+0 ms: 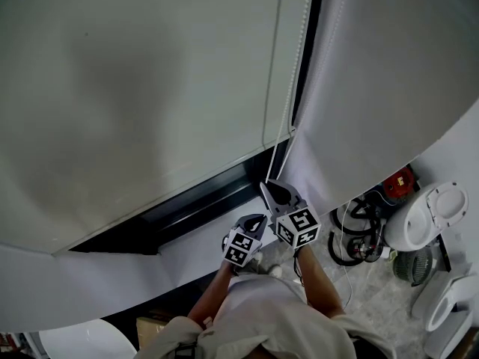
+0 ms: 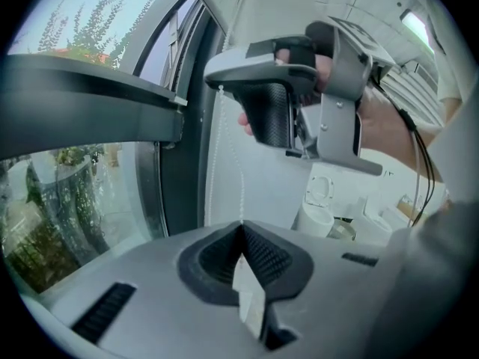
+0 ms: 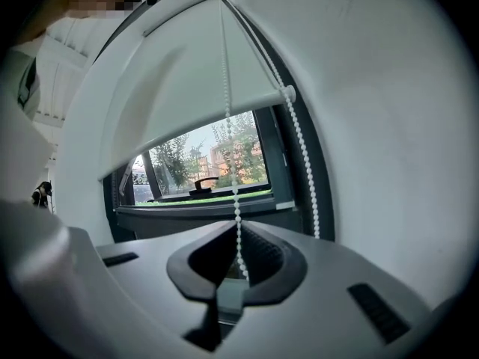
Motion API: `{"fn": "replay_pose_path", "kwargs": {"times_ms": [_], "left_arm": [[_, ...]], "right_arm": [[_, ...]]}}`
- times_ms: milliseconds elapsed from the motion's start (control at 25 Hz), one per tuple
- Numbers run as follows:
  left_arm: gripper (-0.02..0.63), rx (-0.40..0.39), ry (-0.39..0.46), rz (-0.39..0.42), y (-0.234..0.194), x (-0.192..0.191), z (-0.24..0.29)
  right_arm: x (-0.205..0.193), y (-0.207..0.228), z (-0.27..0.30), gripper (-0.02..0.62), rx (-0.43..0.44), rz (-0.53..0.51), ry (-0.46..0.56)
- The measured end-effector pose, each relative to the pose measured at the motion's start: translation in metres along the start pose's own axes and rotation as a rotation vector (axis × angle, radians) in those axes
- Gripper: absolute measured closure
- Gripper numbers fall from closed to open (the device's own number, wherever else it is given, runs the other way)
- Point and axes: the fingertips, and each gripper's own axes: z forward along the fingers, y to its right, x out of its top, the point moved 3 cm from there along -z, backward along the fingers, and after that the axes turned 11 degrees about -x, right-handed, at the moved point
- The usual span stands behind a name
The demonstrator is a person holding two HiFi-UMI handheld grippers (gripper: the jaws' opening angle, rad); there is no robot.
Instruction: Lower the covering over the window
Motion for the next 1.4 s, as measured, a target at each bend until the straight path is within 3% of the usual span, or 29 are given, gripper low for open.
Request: {"fn": "replay_pose_path", "kwargs": {"times_ms": [440, 560, 600, 800, 1200, 1400], "left_arm": [[0.588, 0.021, -0.037, -0.025, -0.004, -0.021, -0.001], [0.478, 0.021, -0.009, -0.049, -0.006, -0.021, -0.007], [0.469, 0.023, 0.010, -0.055, -0.006, -0.016, -0.011], [0.469, 0.054, 0.126, -0.027, -0.005, 0.034, -0.044], [0.488, 0.058, 0.384, 0.205, 0.018, 0.187, -0.101], [0.494, 0.060, 0.452, 0.306, 0.024, 0.244, -0.106]], "right_arm": [[-0.023, 0.003, -0.002, 0.589, -0.007, 0.013, -0.048], [-0.023, 0.005, -0.003, 0.589, -0.004, 0.015, -0.046], [-0.022, 0.005, -0.004, 0.589, -0.003, 0.015, -0.045], [-0.023, 0.005, -0.007, 0.588, 0.005, 0.015, -0.039], [-0.023, 0.001, -0.007, 0.588, 0.014, 0.014, -0.036], [-0.021, -0.002, -0.008, 0.588, 0.012, 0.013, -0.035]]}}
